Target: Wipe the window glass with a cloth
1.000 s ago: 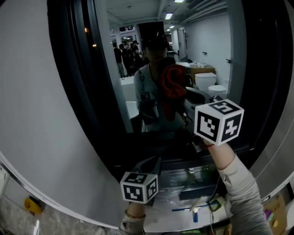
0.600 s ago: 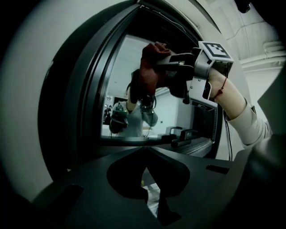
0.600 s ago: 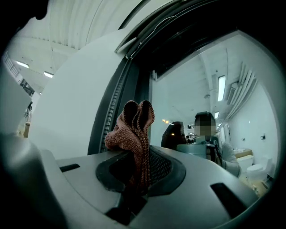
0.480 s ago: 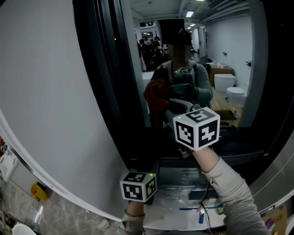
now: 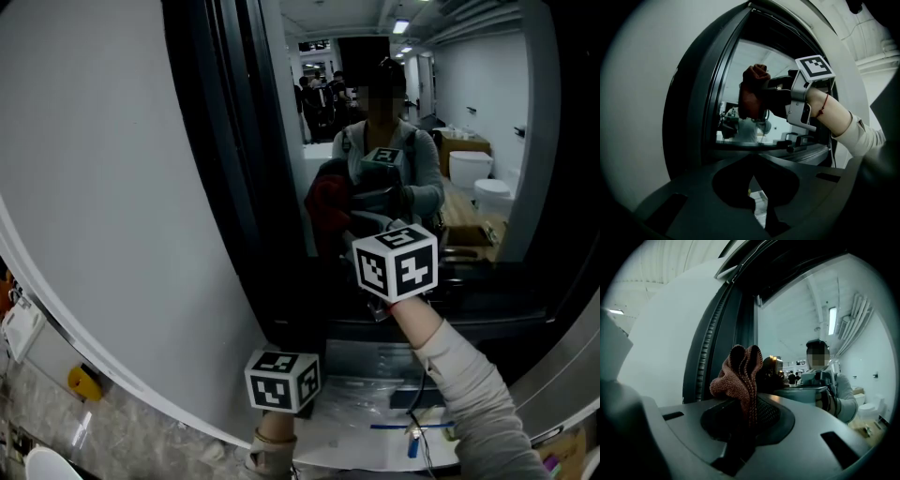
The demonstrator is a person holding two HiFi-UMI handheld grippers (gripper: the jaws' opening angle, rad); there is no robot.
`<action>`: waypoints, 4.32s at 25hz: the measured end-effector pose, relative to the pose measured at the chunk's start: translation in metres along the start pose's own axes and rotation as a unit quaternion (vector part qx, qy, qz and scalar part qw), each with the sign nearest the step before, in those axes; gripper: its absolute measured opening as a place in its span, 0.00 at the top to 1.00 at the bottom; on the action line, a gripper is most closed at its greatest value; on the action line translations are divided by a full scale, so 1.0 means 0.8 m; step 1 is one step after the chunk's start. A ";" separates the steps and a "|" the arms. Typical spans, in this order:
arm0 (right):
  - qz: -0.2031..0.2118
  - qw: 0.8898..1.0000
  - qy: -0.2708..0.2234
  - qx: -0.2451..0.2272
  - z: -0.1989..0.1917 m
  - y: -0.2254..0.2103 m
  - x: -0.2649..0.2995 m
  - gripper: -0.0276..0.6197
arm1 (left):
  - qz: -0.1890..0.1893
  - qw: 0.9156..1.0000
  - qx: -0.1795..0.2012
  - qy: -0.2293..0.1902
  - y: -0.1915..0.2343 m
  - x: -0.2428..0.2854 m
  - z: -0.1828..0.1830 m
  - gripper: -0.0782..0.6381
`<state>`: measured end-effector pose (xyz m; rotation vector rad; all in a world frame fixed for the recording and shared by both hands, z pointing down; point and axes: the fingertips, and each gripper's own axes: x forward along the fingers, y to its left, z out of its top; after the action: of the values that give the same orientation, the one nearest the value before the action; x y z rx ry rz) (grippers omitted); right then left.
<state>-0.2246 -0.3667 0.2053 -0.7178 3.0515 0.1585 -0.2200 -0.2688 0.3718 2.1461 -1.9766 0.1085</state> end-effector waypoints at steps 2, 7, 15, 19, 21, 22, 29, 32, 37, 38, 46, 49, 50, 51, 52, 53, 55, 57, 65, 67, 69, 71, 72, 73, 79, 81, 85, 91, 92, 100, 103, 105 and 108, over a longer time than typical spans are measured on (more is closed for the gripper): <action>-0.002 1.000 0.001 -0.003 -0.001 -0.003 -0.004 0.88 | -0.002 1.000 0.001 -0.001 -0.003 0.001 0.002 0.88; -0.010 1.000 0.001 -0.001 -0.006 -0.015 -0.018 0.88 | -0.009 1.000 0.004 -0.004 -0.011 0.005 0.006 0.88; -0.046 0.999 -0.001 0.009 -0.021 -0.058 -0.067 0.88 | -0.035 0.999 0.013 -0.003 -0.040 0.022 0.007 0.88; -0.068 0.998 -0.003 0.014 -0.026 -0.087 -0.097 0.88 | -0.055 0.998 0.018 0.000 -0.063 0.039 0.008 0.88; -0.079 0.997 -0.003 0.015 -0.029 -0.100 -0.112 0.88 | -0.065 0.998 0.019 0.001 -0.075 0.046 0.007 0.88; -0.085 0.996 -0.003 0.016 -0.030 -0.106 -0.120 0.88 | -0.070 0.997 0.019 0.002 -0.080 0.049 0.006 0.88; -0.135 0.991 -0.009 0.024 -0.034 -0.161 -0.182 0.88 | -0.106 0.994 0.026 0.009 -0.122 0.076 0.002 0.88; -0.155 0.988 -0.010 0.025 -0.036 -0.183 -0.204 0.88 | -0.119 0.992 0.028 0.012 -0.136 0.087 0.001 0.88; -0.192 0.981 -0.007 0.022 -0.040 -0.213 -0.245 0.88 | -0.140 0.989 0.034 0.014 -0.162 0.100 0.001 0.88; -0.200 0.980 -0.007 0.022 -0.040 -0.219 -0.253 0.88 | -0.145 0.989 0.035 0.015 -0.167 0.103 0.002 0.88; -0.269 0.963 -0.004 0.026 -0.047 -0.278 -0.316 0.88 | -0.182 0.982 0.046 0.020 -0.204 0.130 0.003 0.88; -0.291 0.956 0.000 0.030 -0.054 -0.296 -0.335 0.88 | -0.195 0.979 0.049 0.023 -0.217 0.138 0.000 0.88; -0.298 0.954 0.000 0.033 -0.056 -0.302 -0.342 0.88 | -0.199 0.978 0.050 0.024 -0.221 0.141 -0.001 0.88; -0.305 0.952 0.000 0.035 -0.058 -0.307 -0.349 0.88 | -0.203 0.977 0.051 0.024 -0.225 0.143 -0.001 0.88; -0.313 0.949 0.000 0.037 -0.060 -0.312 -0.356 0.88 | -0.207 0.977 0.052 0.025 -0.229 0.145 -0.002 0.88; -0.321 0.946 0.000 0.039 -0.062 -0.317 -0.363 0.88 | -0.211 0.976 0.053 0.025 -0.232 0.147 -0.002 0.88; -0.337 0.941 0.000 0.044 -0.067 -0.329 -0.376 0.88 | -0.217 0.974 0.055 0.026 -0.238 0.150 -0.003 0.88; -0.349 0.936 0.000 0.048 -0.070 -0.339 -0.387 0.88 | -0.223 0.973 0.057 0.026 -0.243 0.153 -0.003 0.88; -0.384 0.922 0.000 0.052 -0.073 -0.358 -0.415 0.88 | -0.235 0.970 0.059 0.024 -0.253 0.157 -0.001 0.88; -0.387 0.920 -0.002 0.053 -0.075 -0.358 -0.417 0.88 | -0.237 0.970 0.059 0.024 -0.254 0.157 -0.002 0.88; -0.388 0.920 -0.003 0.052 -0.075 -0.357 -0.415 0.88 | -0.236 0.970 0.059 0.024 -0.252 0.157 -0.002 0.88; -0.386 0.921 -0.007 0.052 -0.072 -0.352 -0.413 0.88 | -0.234 0.970 0.058 0.024 -0.249 0.156 -0.002 0.88; -0.382 0.922 -0.012 0.053 -0.070 -0.347 -0.412 0.88 | -0.233 0.970 0.057 0.024 -0.247 0.155 -0.002 0.88; -0.378 0.924 -0.017 0.054 -0.068 -0.340 -0.411 0.88 | -0.232 0.971 0.056 0.023 -0.245 0.154 -0.003 0.88; -0.331 0.942 -0.046 0.043 -0.055 -0.271 -0.392 0.88 | -0.223 0.973 0.050 0.016 -0.232 0.140 -0.002 0.88; -0.316 0.946 -0.054 0.040 -0.055 -0.245 -0.386 0.88 | -0.219 0.974 0.047 0.015 -0.225 0.134 -0.003 0.88; -0.284 0.956 -0.058 0.045 -0.069 -0.199 -0.368 0.88 | -0.207 0.977 0.038 0.012 -0.207 0.118 -0.007 0.88; -0.248 0.966 -0.041 0.054 -0.104 -0.137 -0.338 0.88 | -0.187 0.982 0.026 0.006 -0.178 0.086 -0.016 0.88; -0.243 0.968 -0.038 0.055 -0.110 -0.128 -0.334 0.88 | -0.182 0.983 0.024 0.007 -0.174 0.081 -0.020 0.88; -0.205 0.976 -0.026 0.069 -0.143 -0.065 -0.317 0.88 | -0.147 0.989 0.012 0.009 -0.142 0.039 -0.041 0.88; -0.187 0.979 -0.021 0.075 -0.154 -0.042 -0.311 0.88 | -0.137 0.991 0.009 0.011 -0.131 0.024 -0.051 0.88; -0.177 0.981 -0.017 0.080 -0.162 -0.029 -0.307 0.88 | -0.130 0.991 0.008 0.014 -0.125 0.016 -0.058 0.88; -0.165 0.983 -0.011 0.083 -0.172 -0.014 -0.301 0.88 | -0.123 0.992 0.005 0.018 -0.118 0.005 -0.063 0.88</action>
<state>-0.0013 -0.2830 0.3474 -1.1794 2.8253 -0.0875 -0.1210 -0.2551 0.4111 2.3560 -1.6807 0.1151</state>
